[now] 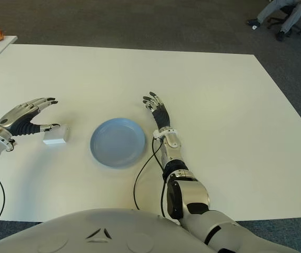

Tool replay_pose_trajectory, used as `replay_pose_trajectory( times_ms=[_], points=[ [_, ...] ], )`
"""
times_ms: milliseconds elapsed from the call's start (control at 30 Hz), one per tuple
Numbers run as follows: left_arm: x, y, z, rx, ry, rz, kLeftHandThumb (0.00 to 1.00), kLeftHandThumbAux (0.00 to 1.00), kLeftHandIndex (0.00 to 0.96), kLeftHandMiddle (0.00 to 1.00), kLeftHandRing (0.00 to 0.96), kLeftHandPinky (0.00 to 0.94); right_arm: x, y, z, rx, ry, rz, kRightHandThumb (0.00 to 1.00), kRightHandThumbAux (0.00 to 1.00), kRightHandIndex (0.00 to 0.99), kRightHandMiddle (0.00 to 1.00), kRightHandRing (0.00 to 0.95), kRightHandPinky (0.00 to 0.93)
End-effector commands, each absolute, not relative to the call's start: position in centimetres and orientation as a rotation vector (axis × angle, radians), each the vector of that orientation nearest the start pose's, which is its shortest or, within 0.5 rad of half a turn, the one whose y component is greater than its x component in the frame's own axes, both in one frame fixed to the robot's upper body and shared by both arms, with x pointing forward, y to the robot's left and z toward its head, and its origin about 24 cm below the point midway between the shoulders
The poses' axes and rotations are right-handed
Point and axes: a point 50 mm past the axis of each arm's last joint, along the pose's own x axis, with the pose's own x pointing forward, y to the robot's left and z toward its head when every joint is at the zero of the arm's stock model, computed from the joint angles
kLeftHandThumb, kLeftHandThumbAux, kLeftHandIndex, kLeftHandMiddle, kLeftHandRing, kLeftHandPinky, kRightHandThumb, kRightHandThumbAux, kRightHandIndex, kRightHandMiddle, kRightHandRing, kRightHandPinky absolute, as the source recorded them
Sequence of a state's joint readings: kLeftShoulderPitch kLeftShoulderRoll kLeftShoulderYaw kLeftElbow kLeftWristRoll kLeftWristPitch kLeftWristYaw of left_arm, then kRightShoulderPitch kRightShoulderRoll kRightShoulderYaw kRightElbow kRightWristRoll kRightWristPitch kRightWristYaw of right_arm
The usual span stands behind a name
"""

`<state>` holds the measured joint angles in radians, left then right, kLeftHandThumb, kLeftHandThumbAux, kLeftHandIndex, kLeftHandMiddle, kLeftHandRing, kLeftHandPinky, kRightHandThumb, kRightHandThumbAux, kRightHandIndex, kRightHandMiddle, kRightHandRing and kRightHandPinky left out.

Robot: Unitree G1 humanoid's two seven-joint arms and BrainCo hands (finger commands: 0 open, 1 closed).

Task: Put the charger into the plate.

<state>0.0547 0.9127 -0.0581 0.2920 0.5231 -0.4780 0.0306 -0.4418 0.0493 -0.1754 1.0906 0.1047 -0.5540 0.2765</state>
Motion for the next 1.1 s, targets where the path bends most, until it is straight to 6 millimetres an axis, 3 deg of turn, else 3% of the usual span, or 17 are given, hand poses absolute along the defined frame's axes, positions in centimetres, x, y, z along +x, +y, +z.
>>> replay_pose_trajectory(
  times_ms=[33, 1100],
  points=[
    [22.4, 30.1, 6.6, 1.354, -0.02, -0.354, 0.182, 0.25, 0.0, 0.0, 0.0, 0.0, 26.8, -12.7, -6.3, 0.228, 0.263, 0.164, 0.0, 0.577, 0.115, 0.266, 0.217, 0.149],
    [20.0, 28.4, 2.3, 1.371, -0.03, -0.536, 0.19, 0.241, 0.0, 0.0, 0.0, 0.0, 26.9, -12.7, -6.3, 0.225, 0.27, 0.158, 0.0, 0.565, 0.116, 0.275, 0.227, 0.151]
  ],
)
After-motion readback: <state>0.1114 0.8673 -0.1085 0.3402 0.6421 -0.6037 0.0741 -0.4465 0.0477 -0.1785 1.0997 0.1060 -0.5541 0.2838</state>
